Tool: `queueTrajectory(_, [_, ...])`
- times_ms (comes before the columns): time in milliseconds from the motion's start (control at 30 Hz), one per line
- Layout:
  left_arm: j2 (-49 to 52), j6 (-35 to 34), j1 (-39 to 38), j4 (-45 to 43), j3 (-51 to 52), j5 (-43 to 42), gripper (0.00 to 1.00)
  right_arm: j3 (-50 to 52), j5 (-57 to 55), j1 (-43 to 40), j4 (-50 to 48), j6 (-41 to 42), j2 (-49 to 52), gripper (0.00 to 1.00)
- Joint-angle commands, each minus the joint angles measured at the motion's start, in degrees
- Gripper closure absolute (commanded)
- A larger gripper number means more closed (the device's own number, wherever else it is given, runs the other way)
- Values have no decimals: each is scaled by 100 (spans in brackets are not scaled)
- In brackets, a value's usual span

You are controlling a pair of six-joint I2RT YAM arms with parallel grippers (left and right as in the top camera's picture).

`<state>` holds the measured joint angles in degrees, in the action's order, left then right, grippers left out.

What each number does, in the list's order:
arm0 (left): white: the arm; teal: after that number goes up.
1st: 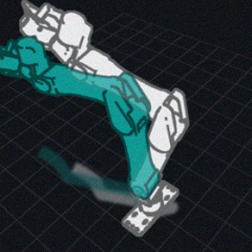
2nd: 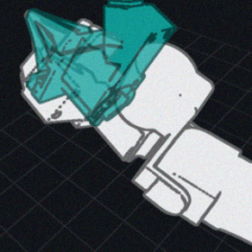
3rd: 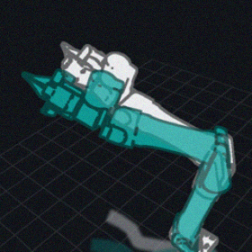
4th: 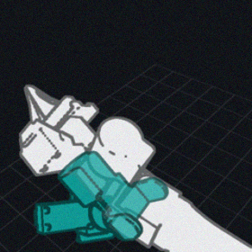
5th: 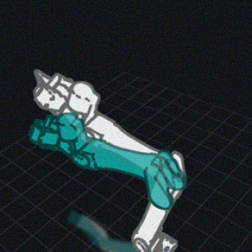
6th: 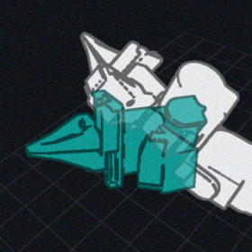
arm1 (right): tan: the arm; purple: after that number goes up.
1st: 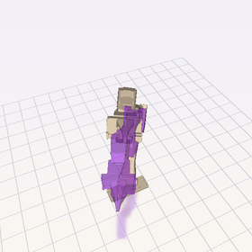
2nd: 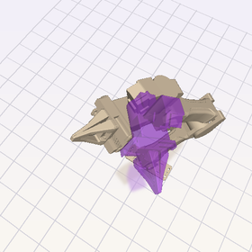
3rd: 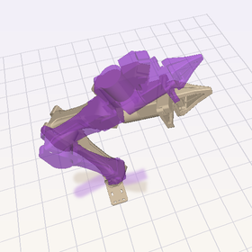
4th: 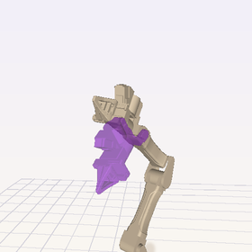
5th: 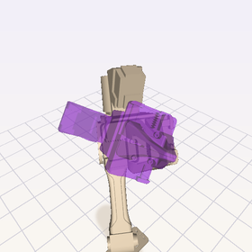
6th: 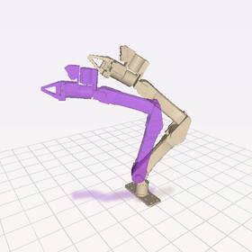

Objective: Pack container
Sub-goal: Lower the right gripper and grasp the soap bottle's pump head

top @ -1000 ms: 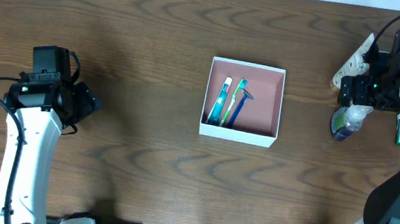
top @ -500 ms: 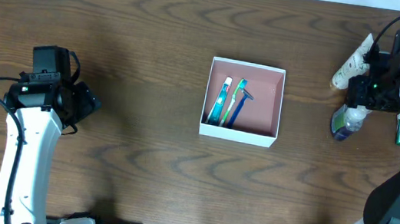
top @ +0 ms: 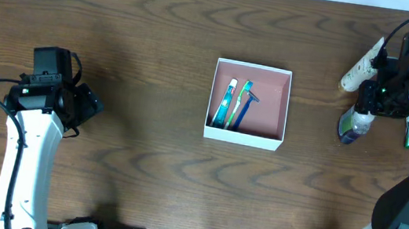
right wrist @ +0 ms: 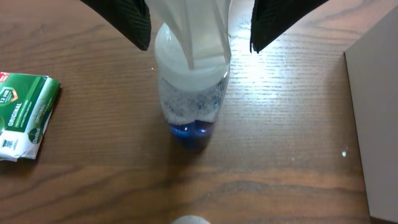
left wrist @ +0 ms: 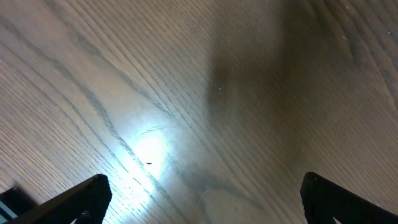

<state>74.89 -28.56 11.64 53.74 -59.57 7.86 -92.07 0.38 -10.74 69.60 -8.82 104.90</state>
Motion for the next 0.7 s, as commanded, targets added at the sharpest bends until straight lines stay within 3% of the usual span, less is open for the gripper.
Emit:
queueTrajectory(0, [17,-70,35,20,0,26,2,144,-17,-109,114,44,46,49])
queueTrajectory(100, [17,-70,35,20,2,26,2,144,-17,-109,116,44,46,50])
queueTrajectory(400, [17,-70,35,20,0,26,2,144,-17,-109,114,46,46,69])
queueTrajectory(667, [17,-70,35,20,2,26,2,24,28,-107,284,101,44,74])
